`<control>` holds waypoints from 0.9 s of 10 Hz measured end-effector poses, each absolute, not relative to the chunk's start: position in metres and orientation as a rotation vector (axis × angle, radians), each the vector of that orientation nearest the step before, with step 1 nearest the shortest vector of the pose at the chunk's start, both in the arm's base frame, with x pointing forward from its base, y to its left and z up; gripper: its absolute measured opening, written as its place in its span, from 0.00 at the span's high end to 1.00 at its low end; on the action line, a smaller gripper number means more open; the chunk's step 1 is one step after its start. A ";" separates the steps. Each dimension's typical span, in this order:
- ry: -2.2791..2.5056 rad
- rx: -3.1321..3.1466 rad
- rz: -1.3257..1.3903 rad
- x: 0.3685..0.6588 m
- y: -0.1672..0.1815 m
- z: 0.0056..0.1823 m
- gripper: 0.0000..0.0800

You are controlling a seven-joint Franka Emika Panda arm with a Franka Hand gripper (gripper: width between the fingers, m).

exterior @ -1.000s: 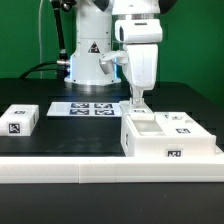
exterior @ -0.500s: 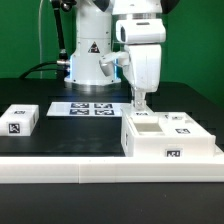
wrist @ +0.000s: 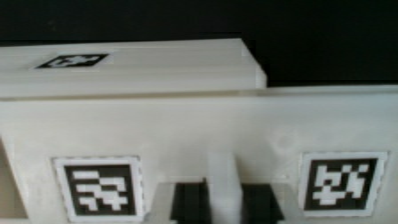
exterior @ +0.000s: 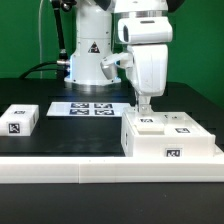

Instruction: Assemble cabinet

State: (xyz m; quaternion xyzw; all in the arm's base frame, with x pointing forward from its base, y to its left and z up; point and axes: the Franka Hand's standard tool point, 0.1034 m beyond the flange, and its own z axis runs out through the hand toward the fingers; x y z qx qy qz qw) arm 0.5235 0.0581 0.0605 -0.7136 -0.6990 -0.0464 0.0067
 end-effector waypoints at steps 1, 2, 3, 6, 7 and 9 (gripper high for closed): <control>-2.186 -2.233 -0.146 0.524 0.058 0.060 0.91; -2.186 -2.233 -0.146 0.524 0.058 0.060 0.91; -2.186 -2.233 -0.146 0.524 0.058 0.061 0.91; -2.188 -2.235 -0.164 0.539 0.058 0.061 0.91; -2.186 -2.236 -0.167 0.546 0.058 0.061 0.91; -2.179 -2.237 -0.164 0.557 0.058 0.061 0.91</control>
Offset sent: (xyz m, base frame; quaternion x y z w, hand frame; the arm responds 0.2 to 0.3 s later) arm 0.0000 0.0000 0.0000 0.0000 0.0000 0.0000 1.0000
